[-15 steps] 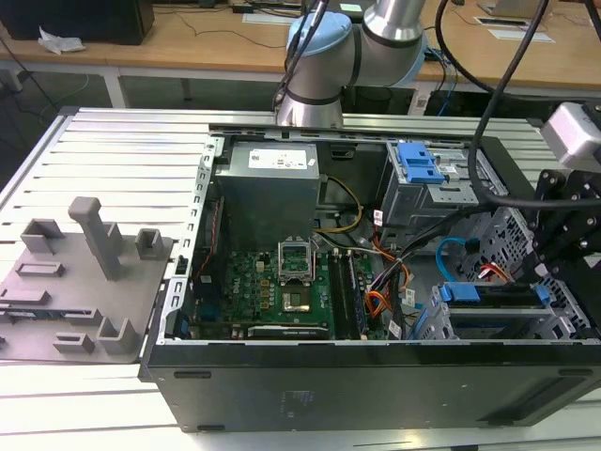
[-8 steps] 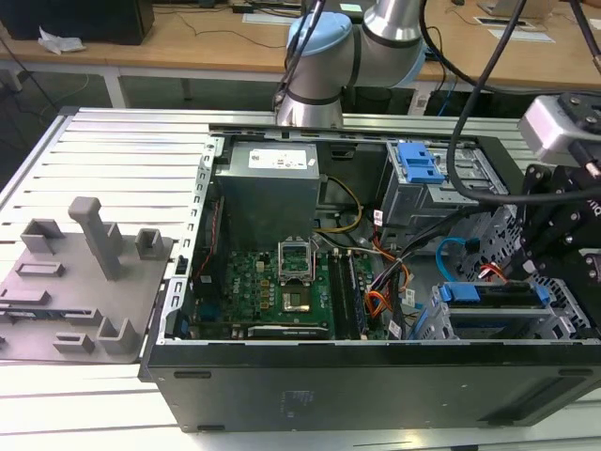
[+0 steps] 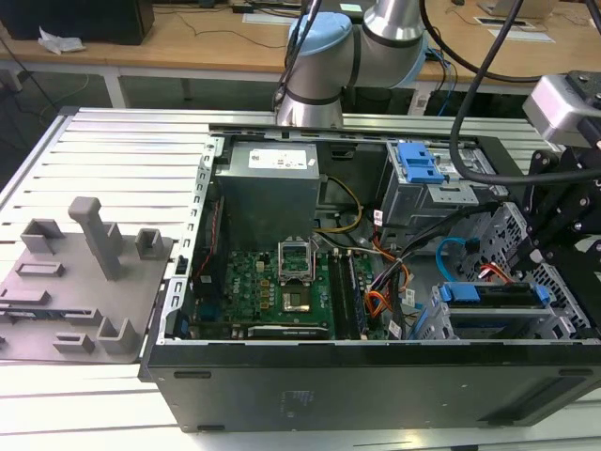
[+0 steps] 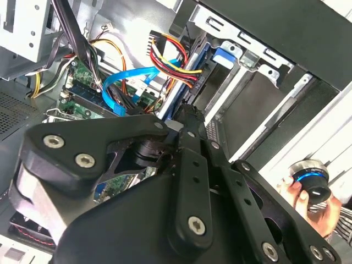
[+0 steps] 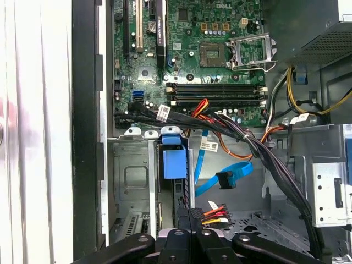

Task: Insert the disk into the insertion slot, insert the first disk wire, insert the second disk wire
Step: 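Insert the first disk wire, then insert the second disk wire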

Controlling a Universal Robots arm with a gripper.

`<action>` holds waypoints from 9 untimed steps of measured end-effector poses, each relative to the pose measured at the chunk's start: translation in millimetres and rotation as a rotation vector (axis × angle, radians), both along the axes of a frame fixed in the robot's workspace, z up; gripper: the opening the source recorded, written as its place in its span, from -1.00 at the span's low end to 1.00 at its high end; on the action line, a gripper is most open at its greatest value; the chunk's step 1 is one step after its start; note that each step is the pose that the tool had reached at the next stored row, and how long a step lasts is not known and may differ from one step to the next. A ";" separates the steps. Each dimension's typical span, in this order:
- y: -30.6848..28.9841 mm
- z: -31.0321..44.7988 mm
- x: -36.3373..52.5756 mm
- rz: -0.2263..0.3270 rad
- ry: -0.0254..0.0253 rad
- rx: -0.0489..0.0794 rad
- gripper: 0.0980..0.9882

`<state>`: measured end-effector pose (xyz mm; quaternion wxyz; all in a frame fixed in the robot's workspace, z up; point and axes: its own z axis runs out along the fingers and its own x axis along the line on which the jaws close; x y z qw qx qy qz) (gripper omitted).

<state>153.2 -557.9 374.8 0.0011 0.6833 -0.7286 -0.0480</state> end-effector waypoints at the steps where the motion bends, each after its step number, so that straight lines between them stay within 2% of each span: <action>1: 0.0 0.0 0.0 0.000 0.0000 0.000 -0.98; 9: 0.0 0.0 -0.3 0.000 0.0000 0.000 -0.96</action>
